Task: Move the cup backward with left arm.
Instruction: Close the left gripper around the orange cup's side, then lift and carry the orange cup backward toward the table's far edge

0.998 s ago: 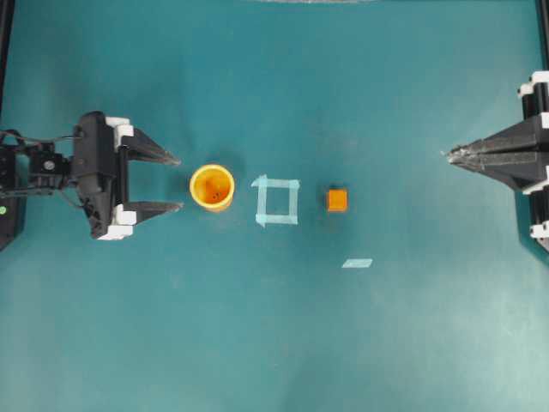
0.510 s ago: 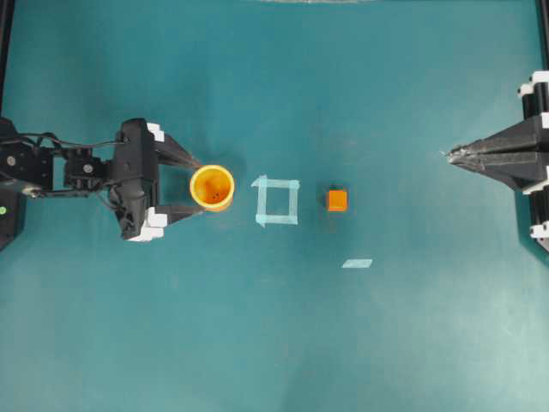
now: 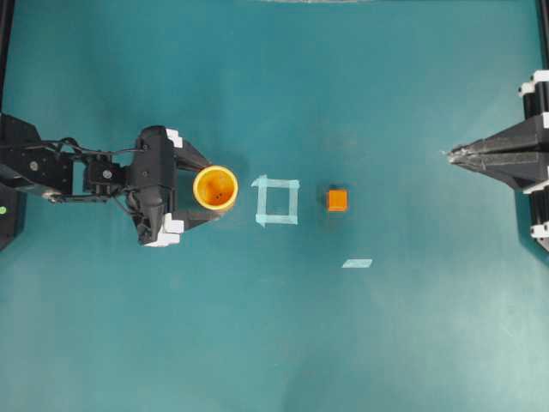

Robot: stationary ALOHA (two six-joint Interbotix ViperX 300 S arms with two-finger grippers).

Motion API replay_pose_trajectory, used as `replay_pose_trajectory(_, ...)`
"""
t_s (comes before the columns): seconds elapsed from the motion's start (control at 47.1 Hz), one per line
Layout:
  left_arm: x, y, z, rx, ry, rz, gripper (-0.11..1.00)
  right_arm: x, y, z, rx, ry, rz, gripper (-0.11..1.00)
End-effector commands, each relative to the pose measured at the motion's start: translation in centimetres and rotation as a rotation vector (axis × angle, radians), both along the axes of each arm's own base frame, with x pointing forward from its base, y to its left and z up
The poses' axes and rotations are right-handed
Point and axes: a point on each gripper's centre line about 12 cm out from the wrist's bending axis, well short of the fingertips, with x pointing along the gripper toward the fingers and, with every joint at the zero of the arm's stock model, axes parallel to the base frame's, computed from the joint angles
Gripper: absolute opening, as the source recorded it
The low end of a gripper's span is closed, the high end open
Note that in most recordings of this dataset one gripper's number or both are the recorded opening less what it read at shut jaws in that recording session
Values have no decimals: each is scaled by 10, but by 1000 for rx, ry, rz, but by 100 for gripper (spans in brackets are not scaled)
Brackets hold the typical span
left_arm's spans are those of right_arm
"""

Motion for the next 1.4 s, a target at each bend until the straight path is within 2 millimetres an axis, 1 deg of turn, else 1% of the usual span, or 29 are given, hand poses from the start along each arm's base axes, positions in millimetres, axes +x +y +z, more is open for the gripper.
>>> replay_pose_trajectory(0.0, 7, -1, 7, 3, -40, -6, 81, 2, 0, 14, -3, -40, 2, 0)
replay_pose_trajectory(0.255, 7, -1, 6, 3, -38, -6, 79, 2, 0, 13, -3, -26, 2, 0)
replay_pose_trajectory(0.297, 8, -1, 6, 3, -44, -6, 77, 2, 0, 12, -5, -20, 2, 0)
replay_pose_trajectory(0.382, 8, -1, 8, 4, -66, -6, 67, 2, 0, 11, -2, -14, 1, 0)
replay_pose_trajectory(0.425, 8, -1, 9, 4, -73, -6, 65, 2, 0, 12, -3, -14, 2, 0)
replay_pose_trajectory(1.02, 7, -1, 10, 5, -80, -6, 65, 3, 0, 14, -2, -15, 1, 0)
replay_pose_trajectory(1.083, 8, 2, 10, 5, -77, 1, 65, 3, 0, 14, -2, -15, 1, 0)
replay_pose_trajectory(1.168, 8, 10, 10, 4, -67, 27, 65, 3, 0, 14, -3, -15, 2, 0)
replay_pose_trajectory(1.381, 11, 36, 18, 9, -93, 105, 65, 3, 0, 15, -3, -18, 2, 0)
